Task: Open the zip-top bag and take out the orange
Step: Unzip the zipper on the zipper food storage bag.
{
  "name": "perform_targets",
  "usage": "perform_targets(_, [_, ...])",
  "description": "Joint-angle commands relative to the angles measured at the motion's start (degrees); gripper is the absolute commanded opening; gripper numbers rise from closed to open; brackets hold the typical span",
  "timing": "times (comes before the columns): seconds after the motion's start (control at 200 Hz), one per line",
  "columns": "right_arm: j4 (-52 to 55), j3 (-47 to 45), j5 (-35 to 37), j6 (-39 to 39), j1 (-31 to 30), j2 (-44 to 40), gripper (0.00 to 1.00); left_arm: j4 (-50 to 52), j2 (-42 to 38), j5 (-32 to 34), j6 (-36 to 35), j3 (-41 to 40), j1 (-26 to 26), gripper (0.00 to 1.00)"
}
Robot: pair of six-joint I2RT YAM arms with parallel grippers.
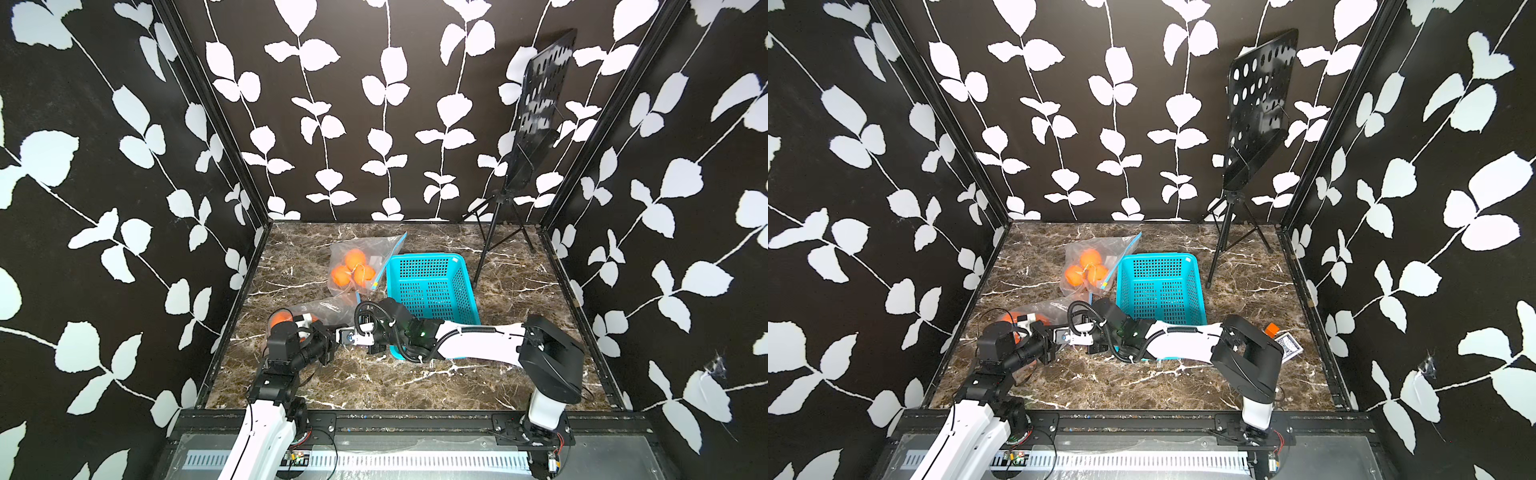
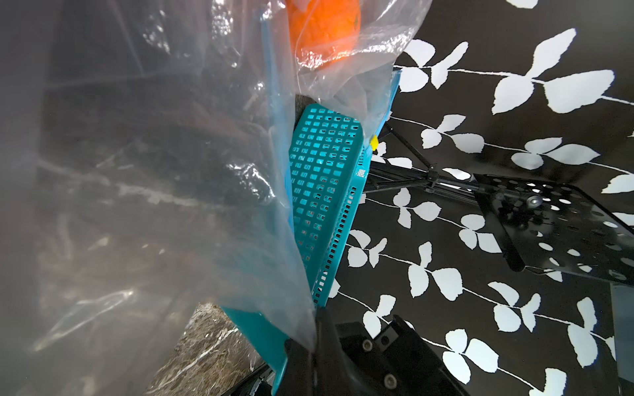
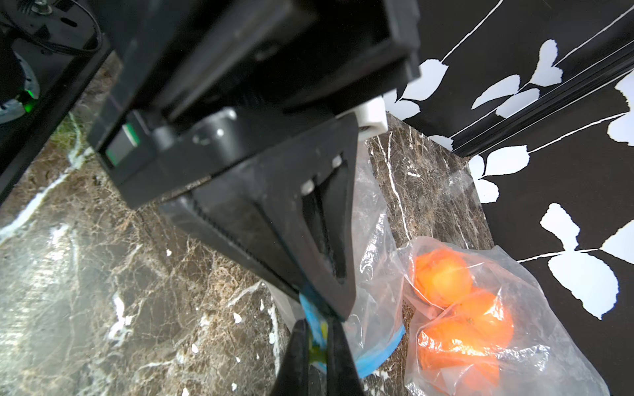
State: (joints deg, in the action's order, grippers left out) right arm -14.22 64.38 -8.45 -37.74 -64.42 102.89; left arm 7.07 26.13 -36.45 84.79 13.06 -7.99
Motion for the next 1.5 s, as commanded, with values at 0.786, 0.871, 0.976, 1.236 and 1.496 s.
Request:
perform_targets(0.786, [-0.1, 5.6, 4.2, 3.0, 11.3, 1.3, 0.0, -5.6, 4.6, -21.4, -0.9, 20.4, 12.9, 0.0])
perform_targets(0.871, [0.9, 6.8, 3.1, 3.8, 12.8, 1.7, 0.01, -5.8, 5.7, -23.4, -0.7, 22.4, 15.6, 0.0])
perform_targets(0.976, [2.3, 8.3, 2.5, 4.2, 14.1, 2.2, 0.0, -7.4, 5.7, -26.2, 1.4, 24.4, 18.0, 0.0])
perform_targets(1.236, [6.3, 15.5, 6.7, 4.3, 17.3, 4.7, 0.01, -2.7, 4.3, -27.2, -0.8, 28.1, 19.4, 0.0])
perform_targets(1.496, [7.3, 17.2, 6.3, 6.5, 21.9, 4.8, 0.01, -4.8, 4.7, -27.5, -0.3, 26.2, 20.1, 0.0])
